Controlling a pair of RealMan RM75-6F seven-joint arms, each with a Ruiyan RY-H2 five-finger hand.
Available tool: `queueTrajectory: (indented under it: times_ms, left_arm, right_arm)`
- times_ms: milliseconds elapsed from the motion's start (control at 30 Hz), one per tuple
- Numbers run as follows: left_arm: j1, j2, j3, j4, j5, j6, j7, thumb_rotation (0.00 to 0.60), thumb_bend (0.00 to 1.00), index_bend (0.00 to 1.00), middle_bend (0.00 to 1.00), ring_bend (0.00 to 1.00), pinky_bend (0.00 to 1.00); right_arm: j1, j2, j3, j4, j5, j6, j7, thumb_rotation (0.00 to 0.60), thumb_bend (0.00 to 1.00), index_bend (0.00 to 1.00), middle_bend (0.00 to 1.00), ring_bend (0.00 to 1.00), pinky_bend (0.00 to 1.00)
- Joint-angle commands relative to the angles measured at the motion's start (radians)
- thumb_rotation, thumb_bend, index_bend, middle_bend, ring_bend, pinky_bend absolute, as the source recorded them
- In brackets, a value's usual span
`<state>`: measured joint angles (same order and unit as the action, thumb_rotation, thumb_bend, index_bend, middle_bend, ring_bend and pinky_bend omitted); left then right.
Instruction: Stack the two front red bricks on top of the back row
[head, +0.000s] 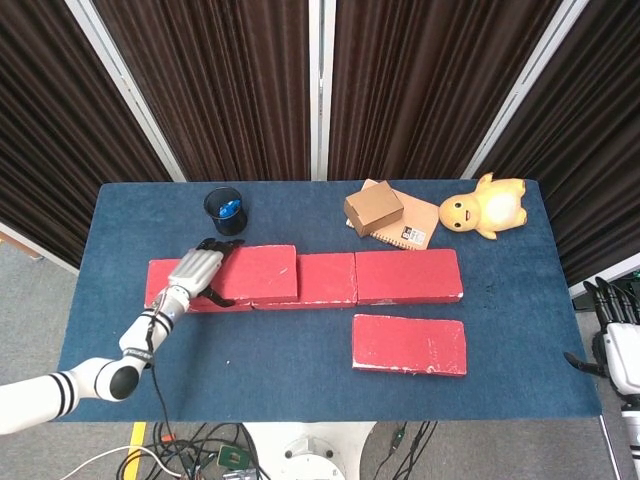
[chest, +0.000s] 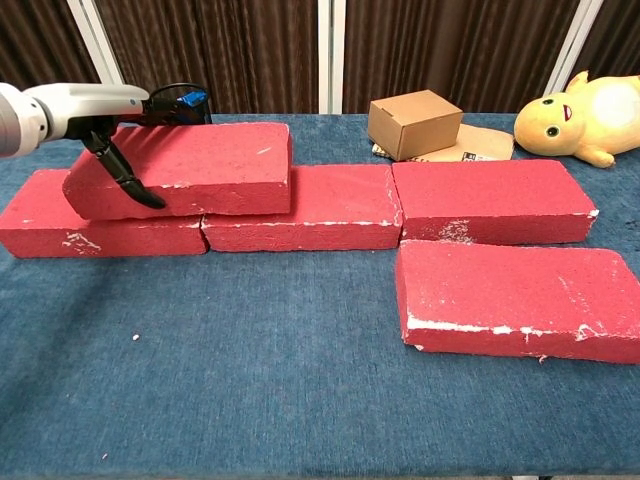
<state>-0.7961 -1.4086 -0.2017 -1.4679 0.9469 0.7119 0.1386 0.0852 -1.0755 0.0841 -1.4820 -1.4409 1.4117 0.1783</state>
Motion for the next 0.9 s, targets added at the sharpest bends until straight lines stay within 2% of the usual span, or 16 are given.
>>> queueTrajectory:
  times_ms: [33,900]
  left_arm:
    - [-0.007,-0.003,0.006,0.007,0.003,-0.002,0.006,0.600,0.08,0.02,0.15,0.14,0.00]
    - [-0.030,-0.015,0.027,0.048,-0.001,-0.025,-0.057,0.600,0.08,0.02,0.15,0.14,0.00]
  right_arm:
    - [-0.001,0.001,0.000,0.000,0.000,0.001,0.001,0.600,0.00,0.00,0.00,0.00,0.00]
    - [-0.001,0.005,-0.001,-0.011,0.006,-0.005,-0.009,0.600,0.00,0.00,0.00,0.00,0.00]
